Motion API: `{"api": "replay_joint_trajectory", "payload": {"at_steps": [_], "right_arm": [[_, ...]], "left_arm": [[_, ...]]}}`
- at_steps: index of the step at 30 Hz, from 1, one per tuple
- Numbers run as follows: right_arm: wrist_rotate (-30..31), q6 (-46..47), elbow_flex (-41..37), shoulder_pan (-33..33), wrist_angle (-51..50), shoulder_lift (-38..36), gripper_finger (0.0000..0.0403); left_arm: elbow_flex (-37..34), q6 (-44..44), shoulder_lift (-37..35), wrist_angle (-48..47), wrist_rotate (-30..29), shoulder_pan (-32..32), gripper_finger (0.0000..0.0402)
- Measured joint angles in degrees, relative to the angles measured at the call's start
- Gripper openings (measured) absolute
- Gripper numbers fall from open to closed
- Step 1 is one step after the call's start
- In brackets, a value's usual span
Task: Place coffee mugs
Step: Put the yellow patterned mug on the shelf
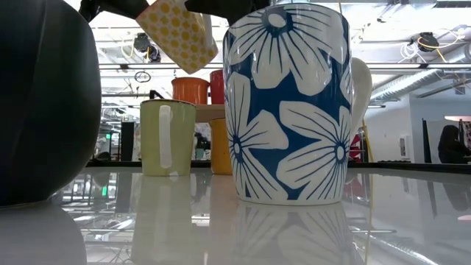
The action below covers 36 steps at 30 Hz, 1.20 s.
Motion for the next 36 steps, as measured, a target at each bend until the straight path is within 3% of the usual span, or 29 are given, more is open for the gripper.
{"api": "replay_joint_trajectory", "payload": {"at_steps": [5,11,17,25,29,36], "right_arm": [[-0.2,1.97,-0.02,-0.24,-1.2,0.0,0.0051],[-0.22,2.46,-0.02,-0.35,-2.12,0.0,0.0052],[4.99,-1.05,-0.09,-0.33,-2.91,0.0,0.0053],[5.81,-0.39,-0.09,-0.34,-3.94,-1.28,0.0042],[6.08,1.51,-0.13,0.6,-7.64,-4.99,0.0024],[1.82,10.52,-0.22,1.55,-17.05,-11.96,0.0005]], "left_arm": [[0.0,0.23,-0.02,-0.11,-0.05,0.0,0.0014],[0.0,1.88,-0.02,0.1,0.37,0.0,0.0021],[0.0,5.6,-0.11,0.37,0.02,-0.45,0.0084],[0.02,10.81,-0.1,0.33,0.47,-2.02,0.0183],[0.02,16.35,-0.77,2.25,-3.39,-4.02,0.0228],[0.06,32.94,-0.94,14.03,-8.54,-8.16,0.0252]]}}
